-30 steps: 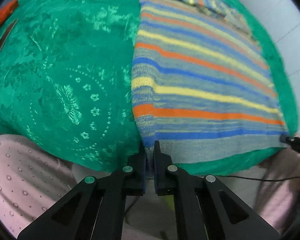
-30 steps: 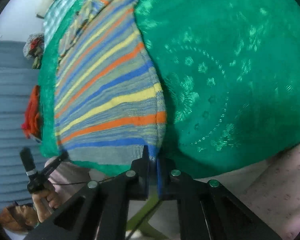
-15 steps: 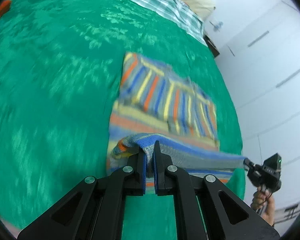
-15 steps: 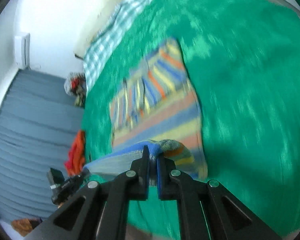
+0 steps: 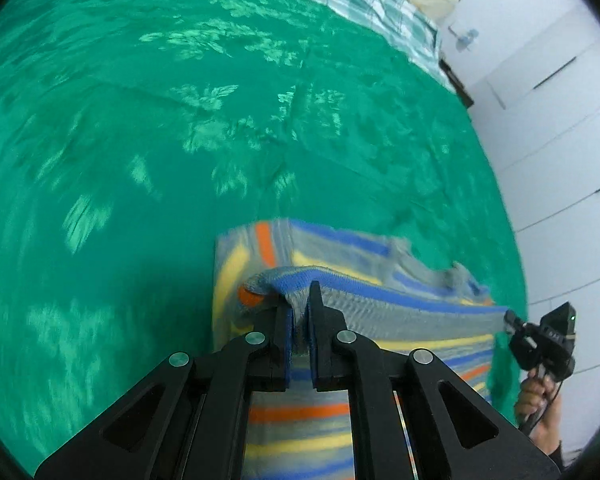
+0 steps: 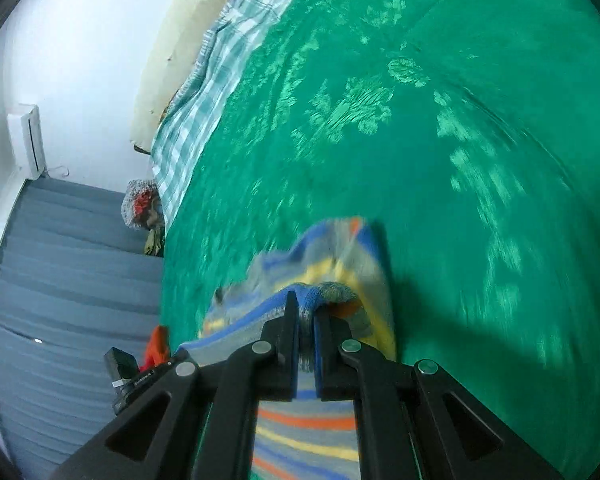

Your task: Fold small clothes

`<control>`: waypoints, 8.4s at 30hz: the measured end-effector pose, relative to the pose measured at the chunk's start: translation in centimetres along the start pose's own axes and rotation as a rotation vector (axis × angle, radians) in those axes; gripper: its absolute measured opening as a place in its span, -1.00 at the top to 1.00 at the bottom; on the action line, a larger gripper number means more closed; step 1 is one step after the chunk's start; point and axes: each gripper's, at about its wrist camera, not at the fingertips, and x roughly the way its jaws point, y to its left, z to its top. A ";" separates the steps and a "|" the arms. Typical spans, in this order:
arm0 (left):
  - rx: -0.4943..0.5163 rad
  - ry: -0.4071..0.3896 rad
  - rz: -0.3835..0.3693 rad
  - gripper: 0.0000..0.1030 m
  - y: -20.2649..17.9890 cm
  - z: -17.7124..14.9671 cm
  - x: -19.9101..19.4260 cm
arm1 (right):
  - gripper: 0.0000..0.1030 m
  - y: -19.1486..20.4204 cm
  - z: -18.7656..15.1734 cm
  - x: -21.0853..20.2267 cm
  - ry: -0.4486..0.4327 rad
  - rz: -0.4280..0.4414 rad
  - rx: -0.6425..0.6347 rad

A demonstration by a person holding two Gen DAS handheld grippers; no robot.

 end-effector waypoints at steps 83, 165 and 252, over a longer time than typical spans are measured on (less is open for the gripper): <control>0.364 -0.186 0.334 -0.99 -7.1 -35.3 -7.6 | -0.74 1.4 -31.5 -2.3 -0.040 -0.678 -0.788; 0.680 -0.243 -0.109 0.84 -23.4 -26.0 -1.9 | 0.83 5.4 2.9 4.0 0.245 -0.141 -0.364; 0.283 -0.214 0.349 -0.78 2.6 -9.5 -7.0 | 0.27 20.8 -17.1 16.0 0.096 -0.328 -0.867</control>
